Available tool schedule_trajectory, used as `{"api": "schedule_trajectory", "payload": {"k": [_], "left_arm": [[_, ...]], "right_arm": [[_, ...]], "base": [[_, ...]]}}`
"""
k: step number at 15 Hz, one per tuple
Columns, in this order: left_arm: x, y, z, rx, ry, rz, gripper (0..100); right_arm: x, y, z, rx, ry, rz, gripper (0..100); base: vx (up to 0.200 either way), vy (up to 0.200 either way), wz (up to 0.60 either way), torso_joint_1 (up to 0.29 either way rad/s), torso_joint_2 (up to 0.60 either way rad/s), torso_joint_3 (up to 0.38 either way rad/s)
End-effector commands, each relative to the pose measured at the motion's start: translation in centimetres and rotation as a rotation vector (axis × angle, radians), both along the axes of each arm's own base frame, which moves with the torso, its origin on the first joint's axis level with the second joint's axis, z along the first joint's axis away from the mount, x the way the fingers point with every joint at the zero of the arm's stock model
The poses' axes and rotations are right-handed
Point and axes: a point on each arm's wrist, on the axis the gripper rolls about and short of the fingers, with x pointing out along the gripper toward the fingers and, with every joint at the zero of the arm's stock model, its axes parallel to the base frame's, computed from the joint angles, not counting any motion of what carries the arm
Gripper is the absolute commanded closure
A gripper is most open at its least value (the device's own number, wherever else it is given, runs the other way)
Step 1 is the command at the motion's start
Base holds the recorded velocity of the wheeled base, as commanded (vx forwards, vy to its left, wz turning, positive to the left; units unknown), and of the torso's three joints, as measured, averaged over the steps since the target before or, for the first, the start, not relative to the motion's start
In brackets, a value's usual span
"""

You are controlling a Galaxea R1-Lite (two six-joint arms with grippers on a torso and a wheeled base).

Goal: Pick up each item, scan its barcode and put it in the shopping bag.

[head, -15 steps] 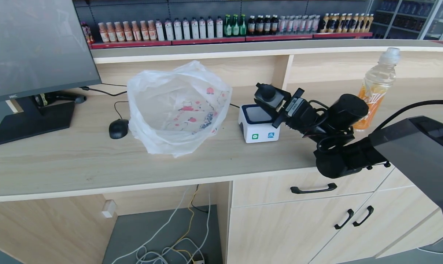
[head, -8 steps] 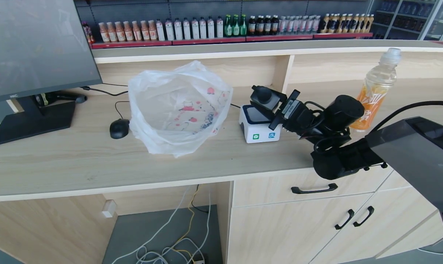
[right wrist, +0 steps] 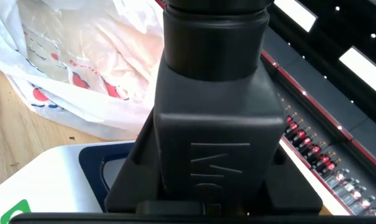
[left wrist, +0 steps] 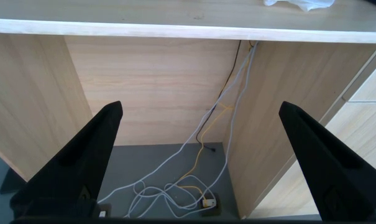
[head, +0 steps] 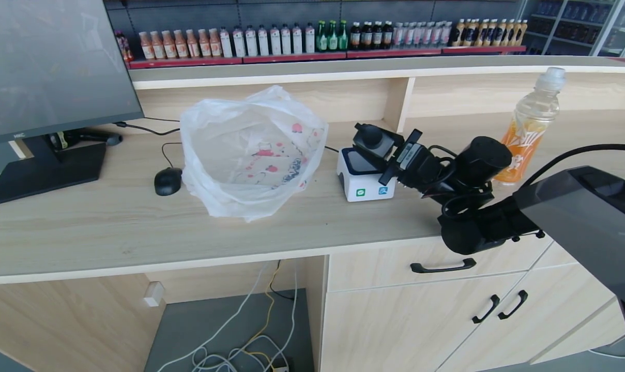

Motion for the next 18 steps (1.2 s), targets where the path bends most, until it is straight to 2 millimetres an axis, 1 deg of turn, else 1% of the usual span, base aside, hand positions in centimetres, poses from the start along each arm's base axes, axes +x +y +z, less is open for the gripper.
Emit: {"api": "schedule_trajectory", "payload": {"k": [1,5,7,9,10,11,12,13,14,15,16,17,18], "left_arm": [[0.0,0.0,0.0,0.0,0.0,-0.001,0],[0.0,0.0,0.0,0.0,0.0,-0.001,0],[0.0,0.0,0.0,0.0,0.0,-0.001,0],[0.0,0.0,0.0,0.0,0.0,-0.001,0],[0.0,0.0,0.0,0.0,0.0,0.001,0],[0.0,0.0,0.0,0.0,0.0,-0.001,0],[0.0,0.0,0.0,0.0,0.0,0.001,0],[0.0,0.0,0.0,0.0,0.0,-0.001,0],[0.0,0.0,0.0,0.0,0.0,0.001,0],[0.0,0.0,0.0,0.0,0.0,-0.001,0],[0.0,0.0,0.0,0.0,0.0,-0.001,0],[0.0,0.0,0.0,0.0,0.0,0.001,0],[0.0,0.0,0.0,0.0,0.0,-0.001,0]], "right_arm": [[0.0,-0.1,0.0,0.0,-0.001,-0.001,100],[0.0,0.0,0.0,0.0,-0.001,0.0,100],[-0.5,-0.2,1.0,0.014,-0.004,0.003,100],[-1.9,-0.3,2.5,0.041,0.015,0.012,100],[-3.3,-0.1,3.3,0.069,0.057,0.023,100],[-4.7,0.6,3.3,0.096,0.111,0.042,100],[-6.9,1.7,3.5,0.152,0.188,0.078,100],[-8.2,2.7,3.9,0.189,0.218,0.103,100],[-10.9,4.9,5.2,0.277,0.289,0.192,100],[-12.7,6.1,6.5,0.358,0.333,0.233,100],[-13.6,6.5,7.0,0.405,0.359,0.245,100],[-15.6,7.1,7.9,0.493,0.433,0.275,100],[-16.6,6.7,7.8,0.506,0.467,0.276,100]], "base": [[0.0,0.0,0.0,0.0,0.0,0.0],[0.0,0.0,0.0,0.0,0.0,0.0],[0.0,0.0,0.0,0.0,0.0,0.0],[0.0,0.0,0.0,0.0,0.0,0.0],[0.0,0.0,0.0,0.0,0.0,0.0],[0.0,0.0,0.0,0.0,0.0,0.0],[0.0,0.0,0.0,0.0,0.0,0.0],[0.0,0.0,0.0,0.0,0.0,0.0],[0.0,0.0,0.0,0.0,0.0,0.0],[0.0,0.0,0.0,0.0,0.0,0.0],[0.0,0.0,0.0,0.0,0.0,0.0],[0.0,0.0,0.0,0.0,0.0,0.0],[0.0,0.0,0.0,0.0,0.0,0.0]]}}
